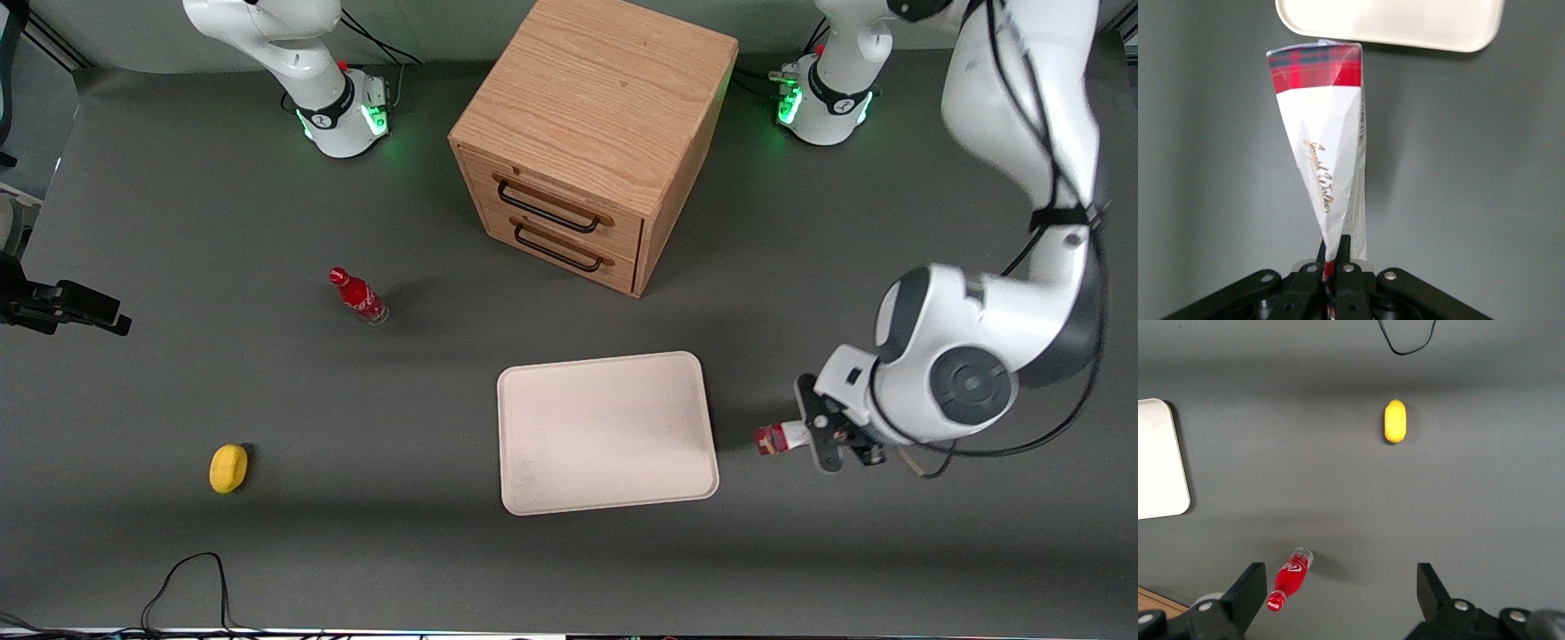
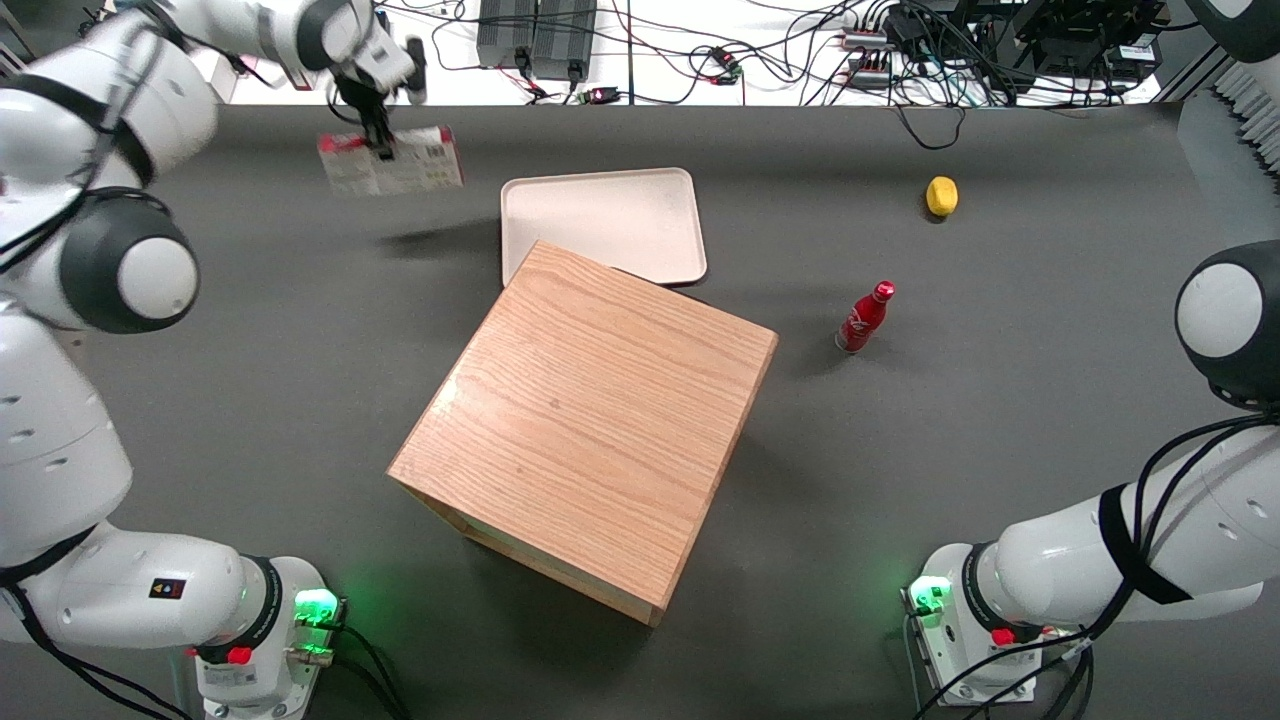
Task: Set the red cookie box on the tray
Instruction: 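Lift the cookie box upright with the left gripper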
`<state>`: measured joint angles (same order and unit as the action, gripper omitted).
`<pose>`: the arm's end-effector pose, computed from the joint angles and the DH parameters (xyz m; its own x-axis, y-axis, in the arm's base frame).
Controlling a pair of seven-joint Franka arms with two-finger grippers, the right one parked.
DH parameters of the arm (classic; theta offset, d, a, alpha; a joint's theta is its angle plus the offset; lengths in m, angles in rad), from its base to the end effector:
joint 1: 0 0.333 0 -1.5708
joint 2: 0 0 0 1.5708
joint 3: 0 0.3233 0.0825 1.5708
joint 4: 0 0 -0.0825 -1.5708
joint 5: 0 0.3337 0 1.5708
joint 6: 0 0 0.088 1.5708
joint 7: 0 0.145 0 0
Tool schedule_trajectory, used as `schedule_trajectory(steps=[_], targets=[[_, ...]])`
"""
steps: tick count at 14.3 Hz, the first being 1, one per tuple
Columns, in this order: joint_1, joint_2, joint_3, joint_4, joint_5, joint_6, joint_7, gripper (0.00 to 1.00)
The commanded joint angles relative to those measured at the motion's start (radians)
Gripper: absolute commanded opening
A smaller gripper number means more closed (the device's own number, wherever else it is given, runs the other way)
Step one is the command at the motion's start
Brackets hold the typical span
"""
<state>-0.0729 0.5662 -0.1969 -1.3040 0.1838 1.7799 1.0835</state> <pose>0.6489 -0.1285 0.3947 0.1938 -0.9759 -0.1003 -0.9794 -0.1984 0.0377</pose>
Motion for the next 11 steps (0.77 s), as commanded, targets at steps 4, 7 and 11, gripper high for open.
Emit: schedule_trajectory(steps=[4, 7, 11], targets=[[0.015, -0.306, 0.020, -0.127, -0.007, -0.148, -0.077, 0.00], [0.010, -0.347, 0.031, -0.159, -0.020, -0.149, -0.129, 0.00], [-0.024, -0.315, 0.025, -0.130, -0.073, -0.142, -0.389, 0.00]])
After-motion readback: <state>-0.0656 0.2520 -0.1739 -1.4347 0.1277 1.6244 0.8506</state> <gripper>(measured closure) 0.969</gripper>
